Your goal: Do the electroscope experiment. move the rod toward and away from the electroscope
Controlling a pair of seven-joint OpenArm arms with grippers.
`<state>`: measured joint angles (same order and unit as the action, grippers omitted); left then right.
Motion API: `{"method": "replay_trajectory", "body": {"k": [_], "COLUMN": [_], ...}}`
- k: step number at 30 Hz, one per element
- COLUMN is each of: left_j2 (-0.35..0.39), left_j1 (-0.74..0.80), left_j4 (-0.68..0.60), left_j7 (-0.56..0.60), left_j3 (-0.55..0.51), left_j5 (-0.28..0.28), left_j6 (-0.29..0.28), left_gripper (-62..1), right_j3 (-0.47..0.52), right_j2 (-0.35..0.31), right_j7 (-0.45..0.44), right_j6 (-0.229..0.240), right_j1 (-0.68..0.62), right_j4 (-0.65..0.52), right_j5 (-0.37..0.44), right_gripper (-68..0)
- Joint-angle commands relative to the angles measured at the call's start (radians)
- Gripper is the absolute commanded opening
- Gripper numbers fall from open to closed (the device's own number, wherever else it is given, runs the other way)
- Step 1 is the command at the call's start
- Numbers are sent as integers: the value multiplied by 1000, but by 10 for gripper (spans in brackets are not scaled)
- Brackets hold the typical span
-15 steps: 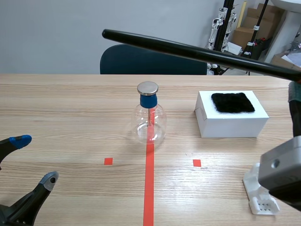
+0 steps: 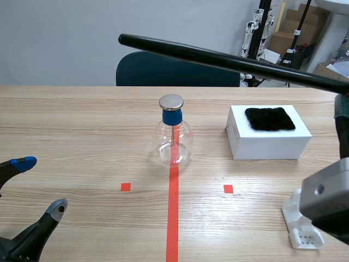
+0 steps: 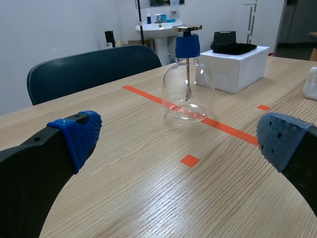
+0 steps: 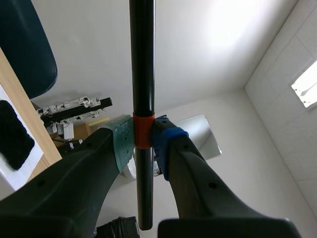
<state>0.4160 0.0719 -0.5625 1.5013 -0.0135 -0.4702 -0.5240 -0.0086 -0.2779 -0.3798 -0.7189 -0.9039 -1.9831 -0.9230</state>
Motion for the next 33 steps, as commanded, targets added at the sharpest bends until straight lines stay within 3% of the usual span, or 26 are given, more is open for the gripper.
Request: {"method": "replay_trajectory", "body": {"k": [1,19,33], "left_j2": [6,6,6], "left_j1": [0,0,0], "left_j4": [-13,-13,-13], "left_j7": [51,51,51], "left_j3": [-3,-3,-3], "left_j5": [13,13,13], "left_j6": [5,5,5], "left_gripper": [14,14,14], "right_j3": [6,8,50], "right_j2": [-10,-10,-19], "right_j7": [0,34,204], "right_j6": [-64,-64,-64], "right_j1": [4,1,44], "right_j4": [-6,-5,-4], "right_j5": [11,11,3], "right_gripper": [-676,-676,-676]}}
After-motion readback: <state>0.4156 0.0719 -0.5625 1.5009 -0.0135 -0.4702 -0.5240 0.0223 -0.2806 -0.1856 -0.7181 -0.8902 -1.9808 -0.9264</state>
